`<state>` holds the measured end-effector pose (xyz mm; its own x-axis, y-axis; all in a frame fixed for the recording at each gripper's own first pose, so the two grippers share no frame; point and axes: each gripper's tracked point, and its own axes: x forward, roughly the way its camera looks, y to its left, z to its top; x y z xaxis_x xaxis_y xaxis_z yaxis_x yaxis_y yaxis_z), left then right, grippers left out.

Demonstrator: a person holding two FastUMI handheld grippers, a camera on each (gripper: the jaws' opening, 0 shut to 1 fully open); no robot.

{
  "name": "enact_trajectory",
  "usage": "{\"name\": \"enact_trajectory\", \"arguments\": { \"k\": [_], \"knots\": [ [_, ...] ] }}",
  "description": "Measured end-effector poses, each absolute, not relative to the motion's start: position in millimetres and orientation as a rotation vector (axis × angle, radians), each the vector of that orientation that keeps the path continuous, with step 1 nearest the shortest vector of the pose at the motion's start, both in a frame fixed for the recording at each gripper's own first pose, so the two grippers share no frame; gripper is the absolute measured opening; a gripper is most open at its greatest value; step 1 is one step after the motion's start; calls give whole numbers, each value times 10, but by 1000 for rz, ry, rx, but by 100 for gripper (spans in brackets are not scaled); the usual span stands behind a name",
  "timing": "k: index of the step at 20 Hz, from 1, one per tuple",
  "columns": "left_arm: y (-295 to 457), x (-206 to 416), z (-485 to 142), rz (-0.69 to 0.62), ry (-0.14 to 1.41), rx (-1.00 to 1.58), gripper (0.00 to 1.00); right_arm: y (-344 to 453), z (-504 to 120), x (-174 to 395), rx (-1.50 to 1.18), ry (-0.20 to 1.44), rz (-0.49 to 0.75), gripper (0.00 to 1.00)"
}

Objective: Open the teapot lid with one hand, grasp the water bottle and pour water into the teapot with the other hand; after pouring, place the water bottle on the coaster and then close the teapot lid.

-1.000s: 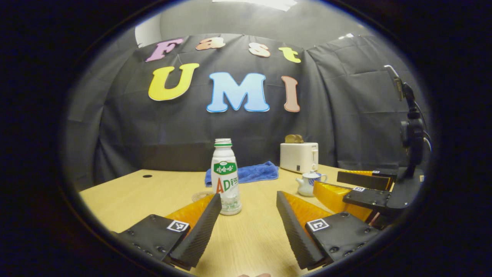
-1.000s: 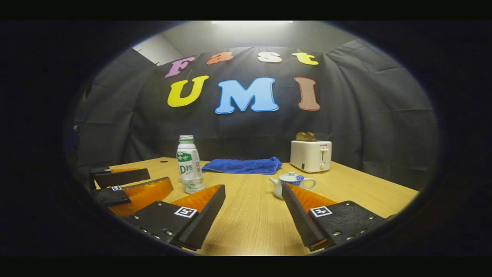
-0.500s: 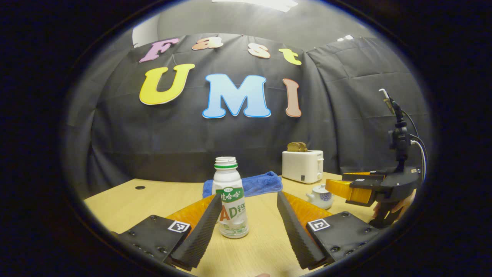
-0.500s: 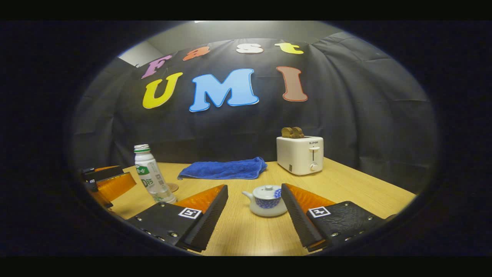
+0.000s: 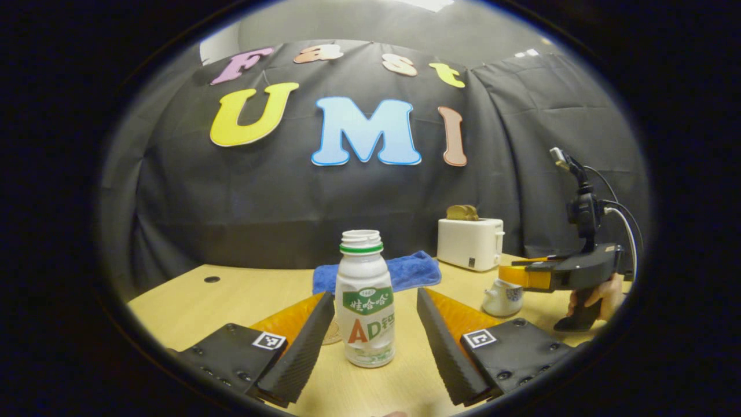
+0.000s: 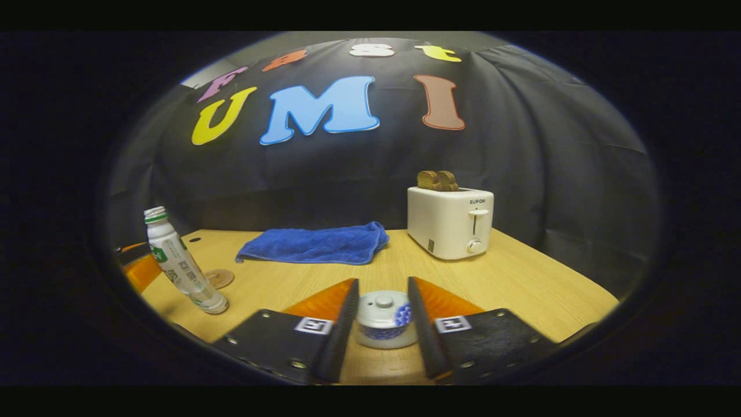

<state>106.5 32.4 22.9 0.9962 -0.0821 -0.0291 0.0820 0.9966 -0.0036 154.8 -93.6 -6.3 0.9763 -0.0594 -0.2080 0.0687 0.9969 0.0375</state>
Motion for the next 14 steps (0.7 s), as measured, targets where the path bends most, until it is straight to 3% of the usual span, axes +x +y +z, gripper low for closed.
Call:
{"name": "enact_trajectory", "arguments": {
  "k": [1, 2, 7, 8, 14],
  "knots": [
    [340, 1070, 222, -81, 34, -1, 100, -927, -102, 1561, 40, 222, -62, 4],
    [355, 1072, 222, -79, 37, 3, 100, -929, -81, 1567, 36, 217, -58, 16],
    [347, 1088, 184, -79, 47, 15, 100, -926, -73, 1569, 34, 207, -41, 18],
    [343, 1086, 172, -80, 47, 14, 100, -928, -69, 1568, 41, 204, -33, 0],
    [274, 1112, 113, -93, 53, 6, 100, -889, 345, 1423, 47, 70, -7, 0]
  ]
}}
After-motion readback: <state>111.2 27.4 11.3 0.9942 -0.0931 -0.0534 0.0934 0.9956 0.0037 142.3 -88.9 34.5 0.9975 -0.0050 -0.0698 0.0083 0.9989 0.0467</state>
